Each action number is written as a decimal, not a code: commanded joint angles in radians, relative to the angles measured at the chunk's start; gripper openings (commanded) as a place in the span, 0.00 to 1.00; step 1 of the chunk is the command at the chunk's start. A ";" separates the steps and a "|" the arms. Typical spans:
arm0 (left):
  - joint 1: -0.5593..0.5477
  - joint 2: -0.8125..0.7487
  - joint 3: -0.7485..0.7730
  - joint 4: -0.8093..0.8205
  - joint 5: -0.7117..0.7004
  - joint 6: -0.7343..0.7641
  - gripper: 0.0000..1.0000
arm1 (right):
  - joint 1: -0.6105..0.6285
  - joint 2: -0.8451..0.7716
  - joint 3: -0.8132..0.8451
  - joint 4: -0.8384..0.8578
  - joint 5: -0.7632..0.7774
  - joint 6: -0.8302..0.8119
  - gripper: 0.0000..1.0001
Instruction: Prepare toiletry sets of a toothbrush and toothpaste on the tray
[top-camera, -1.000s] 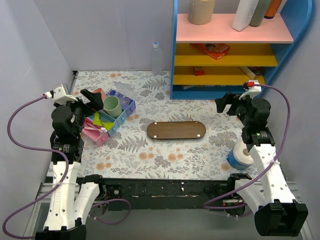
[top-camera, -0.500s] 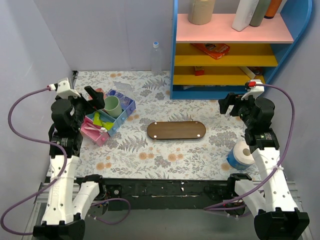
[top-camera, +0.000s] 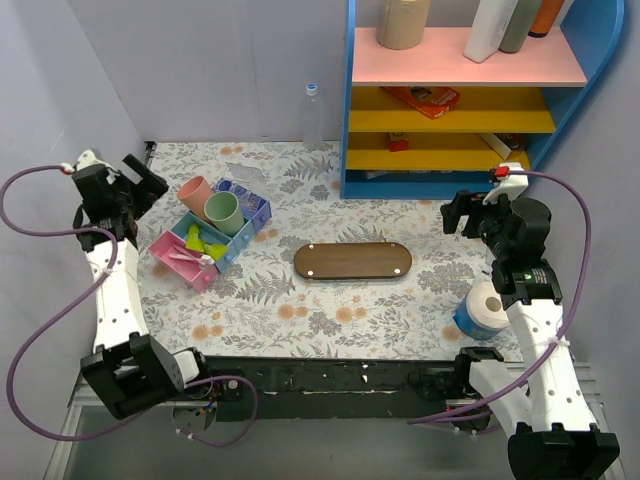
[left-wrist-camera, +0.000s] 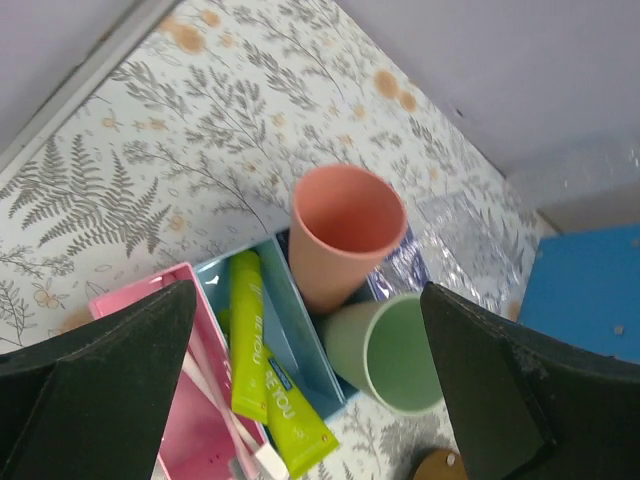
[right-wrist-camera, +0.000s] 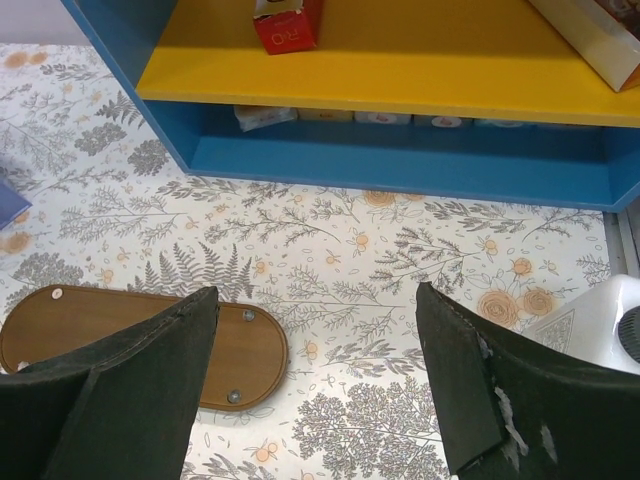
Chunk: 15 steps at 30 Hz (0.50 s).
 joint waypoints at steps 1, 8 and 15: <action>0.114 0.077 0.041 0.086 0.131 -0.119 0.96 | 0.002 -0.032 0.035 0.018 -0.006 -0.018 0.86; 0.193 0.308 0.097 0.070 0.306 -0.143 0.78 | 0.002 -0.048 0.029 0.021 -0.012 -0.018 0.86; 0.182 0.469 0.159 0.076 0.345 -0.159 0.68 | 0.003 -0.058 0.019 0.024 -0.021 -0.017 0.86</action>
